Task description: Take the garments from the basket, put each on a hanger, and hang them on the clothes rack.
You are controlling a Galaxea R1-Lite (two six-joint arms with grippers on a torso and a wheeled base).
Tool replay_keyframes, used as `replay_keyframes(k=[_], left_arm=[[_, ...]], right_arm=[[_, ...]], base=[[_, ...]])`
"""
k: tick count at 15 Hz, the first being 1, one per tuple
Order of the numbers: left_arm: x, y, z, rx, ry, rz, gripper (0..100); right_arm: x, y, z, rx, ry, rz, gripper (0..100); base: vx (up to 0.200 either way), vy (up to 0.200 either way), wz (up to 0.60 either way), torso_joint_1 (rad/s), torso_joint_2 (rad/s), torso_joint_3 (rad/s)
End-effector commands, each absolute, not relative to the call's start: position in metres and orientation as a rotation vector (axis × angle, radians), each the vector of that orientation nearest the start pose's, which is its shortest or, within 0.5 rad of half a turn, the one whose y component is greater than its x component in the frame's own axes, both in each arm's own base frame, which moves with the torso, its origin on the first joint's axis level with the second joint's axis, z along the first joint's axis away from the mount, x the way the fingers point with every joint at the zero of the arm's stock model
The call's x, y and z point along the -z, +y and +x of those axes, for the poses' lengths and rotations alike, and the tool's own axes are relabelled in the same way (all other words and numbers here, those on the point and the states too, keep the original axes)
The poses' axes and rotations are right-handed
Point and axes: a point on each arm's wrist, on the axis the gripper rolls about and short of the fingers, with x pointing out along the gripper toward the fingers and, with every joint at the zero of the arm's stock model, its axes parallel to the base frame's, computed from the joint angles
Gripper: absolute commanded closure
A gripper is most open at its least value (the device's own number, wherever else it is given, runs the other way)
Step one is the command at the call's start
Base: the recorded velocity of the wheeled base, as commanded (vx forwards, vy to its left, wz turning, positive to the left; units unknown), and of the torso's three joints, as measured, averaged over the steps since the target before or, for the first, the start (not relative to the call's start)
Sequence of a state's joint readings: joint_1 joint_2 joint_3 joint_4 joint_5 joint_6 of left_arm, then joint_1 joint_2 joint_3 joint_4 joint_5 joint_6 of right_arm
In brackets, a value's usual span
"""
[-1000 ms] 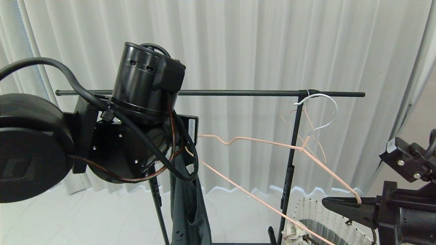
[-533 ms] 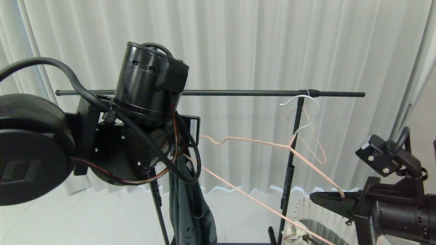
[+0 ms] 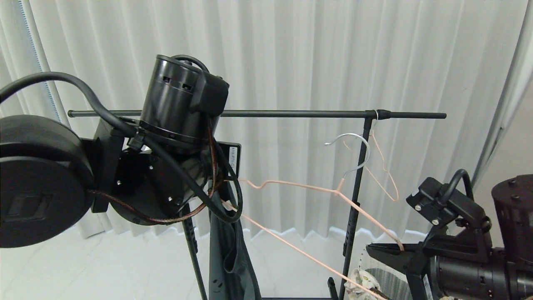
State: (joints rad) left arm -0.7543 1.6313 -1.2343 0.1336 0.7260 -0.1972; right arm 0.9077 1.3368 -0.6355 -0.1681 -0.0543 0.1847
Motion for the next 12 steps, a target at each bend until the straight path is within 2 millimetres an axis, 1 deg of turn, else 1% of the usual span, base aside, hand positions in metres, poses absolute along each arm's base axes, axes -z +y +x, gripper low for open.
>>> replay_keyframes(k=[1, 3, 5, 9, 12], left_arm=[[-0.251, -0.188, 0.226, -0.028, 0.393, 0.166, 100], [-0.25, -0.188, 0.231, -0.052, 0.391, 0.169, 100], [-0.249, -0.189, 0.23, -0.05, 0.393, 0.172, 100], [-0.246, -0.188, 0.229, -0.052, 0.421, 0.199, 100], [-0.243, -0.189, 0.229, -0.053, 0.434, 0.211, 100]], right_arm=[[-0.182, 0.16, 0.126, -0.779, 0.576, -0.082, 100], [-0.182, 0.163, 0.121, -0.797, 0.575, -0.089, 100], [-0.181, 0.168, 0.119, -0.814, 0.576, -0.097, 100], [-0.19, 0.18, 0.131, -0.672, 0.56, -0.015, 100], [-0.193, 0.181, 0.13, -0.676, 0.55, -0.002, 100]], base=[[0.0, 0.0, 0.0, 0.0, 0.0, 0.0], [0.0, 0.0, 0.0, 0.0, 0.0, 0.0], [0.0, 0.0, 0.0, 0.0, 0.0, 0.0], [0.0, 0.0, 0.0, 0.0, 0.0, 0.0], [0.0, 0.0, 0.0, 0.0, 0.0, 0.0]])
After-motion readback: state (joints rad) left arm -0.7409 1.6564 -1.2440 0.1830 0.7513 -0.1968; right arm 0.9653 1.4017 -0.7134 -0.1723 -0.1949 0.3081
